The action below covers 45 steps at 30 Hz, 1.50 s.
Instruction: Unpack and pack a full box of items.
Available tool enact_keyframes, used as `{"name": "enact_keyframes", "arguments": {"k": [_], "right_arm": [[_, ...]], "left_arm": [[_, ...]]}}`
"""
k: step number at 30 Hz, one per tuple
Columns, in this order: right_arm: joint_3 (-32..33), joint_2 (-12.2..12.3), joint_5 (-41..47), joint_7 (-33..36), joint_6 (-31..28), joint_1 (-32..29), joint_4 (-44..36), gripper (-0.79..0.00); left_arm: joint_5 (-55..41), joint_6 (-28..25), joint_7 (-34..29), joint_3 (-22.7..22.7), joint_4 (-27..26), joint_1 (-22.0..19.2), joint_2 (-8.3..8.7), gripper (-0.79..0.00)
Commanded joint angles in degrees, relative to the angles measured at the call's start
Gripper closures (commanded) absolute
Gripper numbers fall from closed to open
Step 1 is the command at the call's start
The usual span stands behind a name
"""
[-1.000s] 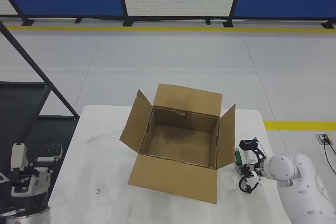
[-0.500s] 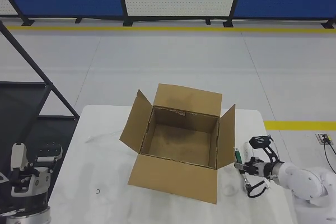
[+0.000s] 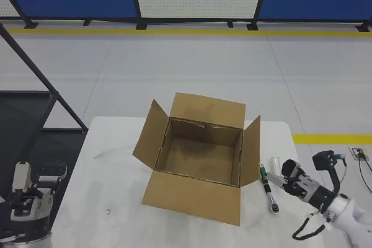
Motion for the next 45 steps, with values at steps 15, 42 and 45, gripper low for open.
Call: {"name": "enact_keyframes", "arguments": {"k": [15,42,45], "right_arm": [[-4.0,0.0,5.1,-0.7,11.0,7.7,11.3,-0.785],[-26.2,-4.6,24.8,1.1,13.3,45.0,67.7,0.0],[-27.2,-4.9,25.7,2.7,11.1,46.5,70.3,0.0]], "left_arm": [[-1.4,-4.1,-4.4,-3.0,0.5,2.2,0.42,-0.785],[-7.0,-3.6,4.3,-6.1,-0.6,3.7,0.08,-0.785],[-7.3,-3.6,4.5,-6.3,-0.7,3.9,0.07,-0.785]]}}
